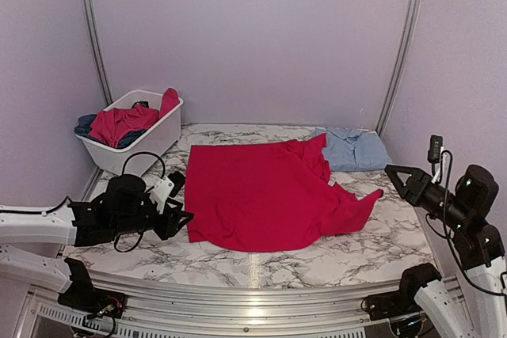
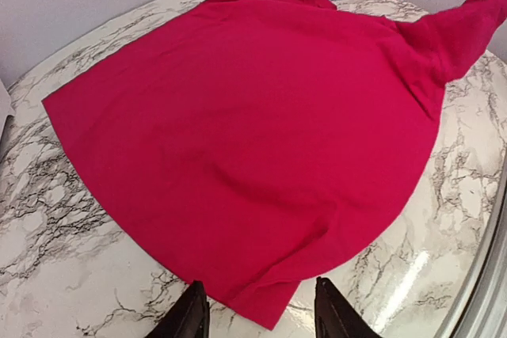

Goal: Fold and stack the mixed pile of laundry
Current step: Flatten out the crumpled T-shirt at the center of the board.

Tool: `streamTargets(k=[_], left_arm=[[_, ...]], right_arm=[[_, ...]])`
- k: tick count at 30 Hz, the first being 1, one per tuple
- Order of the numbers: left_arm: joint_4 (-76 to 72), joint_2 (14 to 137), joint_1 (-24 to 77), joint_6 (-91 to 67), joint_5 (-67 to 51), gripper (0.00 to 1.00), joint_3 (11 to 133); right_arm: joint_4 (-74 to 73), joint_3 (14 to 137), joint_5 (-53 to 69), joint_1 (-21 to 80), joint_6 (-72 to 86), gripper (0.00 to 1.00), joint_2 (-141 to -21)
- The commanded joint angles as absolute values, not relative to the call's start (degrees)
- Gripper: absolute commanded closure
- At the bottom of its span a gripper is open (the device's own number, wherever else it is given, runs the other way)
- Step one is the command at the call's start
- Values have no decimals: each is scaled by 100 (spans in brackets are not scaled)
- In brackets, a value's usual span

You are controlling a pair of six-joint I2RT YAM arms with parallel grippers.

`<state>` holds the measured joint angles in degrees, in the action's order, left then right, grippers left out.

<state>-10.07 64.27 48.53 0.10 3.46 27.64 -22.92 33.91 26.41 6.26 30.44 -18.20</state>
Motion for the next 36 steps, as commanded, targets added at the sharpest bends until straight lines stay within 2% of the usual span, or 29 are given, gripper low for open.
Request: streamTargets(k=[1, 2, 4, 7, 15, 18, 24, 32, 36], left_arm=[[-887, 5273, 5136, -826, 518, 48, 2492], [-828, 5142, 5139, -950, 688, 44, 2488], [-571, 5165, 5135, -1174, 1096, 42, 2623], [122, 5880, 5137, -1443, 1603, 42, 3072], [839, 8260, 5103, -2491, 1598, 45, 4401], [910, 8760, 4989, -2944, 1311, 47, 4598], [1470, 9421, 4622, -3216, 1467, 50, 4818], [1637, 9449, 4119, -3655, 1470, 60, 4173], [1690, 8643, 3723, -4334, 1895, 64, 3467]], right_arm=[[-3211, 3778, 2987, 694, 3336, 39, -1267], [-3337, 3824, 3016, 694, 3347, 32, -1254], [-3648, 3887, 2994, 691, 3186, 30, -1391], [-3734, 3912, 2778, 692, 2941, 34, -1876], [-2538, 3758, 2507, 703, 2263, 40, -3750], [-2285, 3786, 2565, 703, 2094, 39, -4198], [-2066, 3365, 2759, 742, 1817, 40, -4985], [-2057, 3318, 2373, 811, 1951, 36, -5116], [-2009, 3261, 2348, 839, 2020, 36, -5130]])
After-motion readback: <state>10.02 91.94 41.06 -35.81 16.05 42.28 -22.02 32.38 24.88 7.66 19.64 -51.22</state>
